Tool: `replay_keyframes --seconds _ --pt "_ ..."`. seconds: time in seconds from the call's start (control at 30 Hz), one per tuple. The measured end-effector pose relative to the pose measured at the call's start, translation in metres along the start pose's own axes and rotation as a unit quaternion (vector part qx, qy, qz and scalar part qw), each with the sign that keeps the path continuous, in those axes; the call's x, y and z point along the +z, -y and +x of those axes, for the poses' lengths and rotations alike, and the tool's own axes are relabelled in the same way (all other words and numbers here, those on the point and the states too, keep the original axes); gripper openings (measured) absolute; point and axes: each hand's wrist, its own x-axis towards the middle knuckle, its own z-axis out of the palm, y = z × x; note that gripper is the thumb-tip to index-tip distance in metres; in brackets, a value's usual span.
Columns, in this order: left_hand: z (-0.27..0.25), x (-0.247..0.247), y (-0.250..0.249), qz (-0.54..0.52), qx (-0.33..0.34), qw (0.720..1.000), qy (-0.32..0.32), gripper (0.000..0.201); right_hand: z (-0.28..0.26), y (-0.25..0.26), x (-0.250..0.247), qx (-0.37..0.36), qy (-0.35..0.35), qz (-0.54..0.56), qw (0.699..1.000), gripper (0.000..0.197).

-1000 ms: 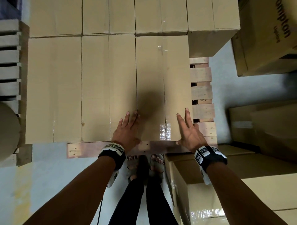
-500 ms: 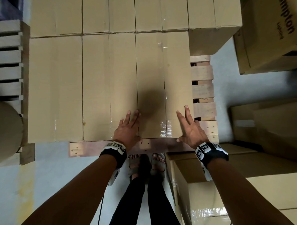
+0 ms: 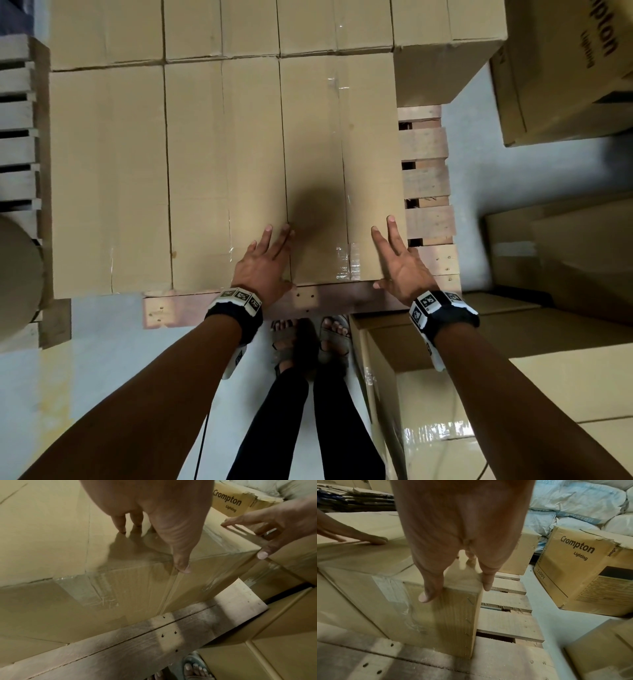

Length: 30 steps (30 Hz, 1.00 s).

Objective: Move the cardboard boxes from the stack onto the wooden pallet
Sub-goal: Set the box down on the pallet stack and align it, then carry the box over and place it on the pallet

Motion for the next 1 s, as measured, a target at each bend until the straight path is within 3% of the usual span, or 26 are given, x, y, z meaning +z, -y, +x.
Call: replay_keyframes --seconds 0.13,0.23,0.3,0.43,0.7,0.93,1.0 --pt "-0.004 -0.03 -0.021 -0.03 -0.035 0.998 0.052 0.098 -0.021 0.012 -0.011 0.035 0.02 0.034 0.999 0.107" --pt "-0.016 -0.063 -0.052 -0.078 -0.028 0.994 0.074 0.078 -0.059 0.015 -0.015 0.055 -0.007 0.137 0.989 0.096" --pt "-0.028 -0.083 -0.077 -0.083 0.009 0.993 0.078 0.062 -0.094 0.014 -0.015 0.069 -0.051 0.188 0.978 0.092" --pt "-0.061 -0.115 -0.135 -0.091 0.099 0.987 0.085 0.046 -0.178 0.014 -0.013 0.144 -0.131 0.236 0.952 0.052" --pt "-0.104 -0.12 -0.241 -0.035 0.278 0.957 0.081 0.051 -0.312 -0.003 0.033 0.285 -0.207 0.301 0.886 0.05" --pt "-0.108 -0.094 -0.295 0.051 0.4 0.905 0.138 0.051 -0.358 -0.012 0.098 0.401 -0.295 0.345 0.795 0.05" --pt "-0.101 -0.082 -0.311 0.076 0.434 0.889 0.122 0.051 -0.362 -0.017 0.117 0.423 -0.308 0.36 0.772 0.054"
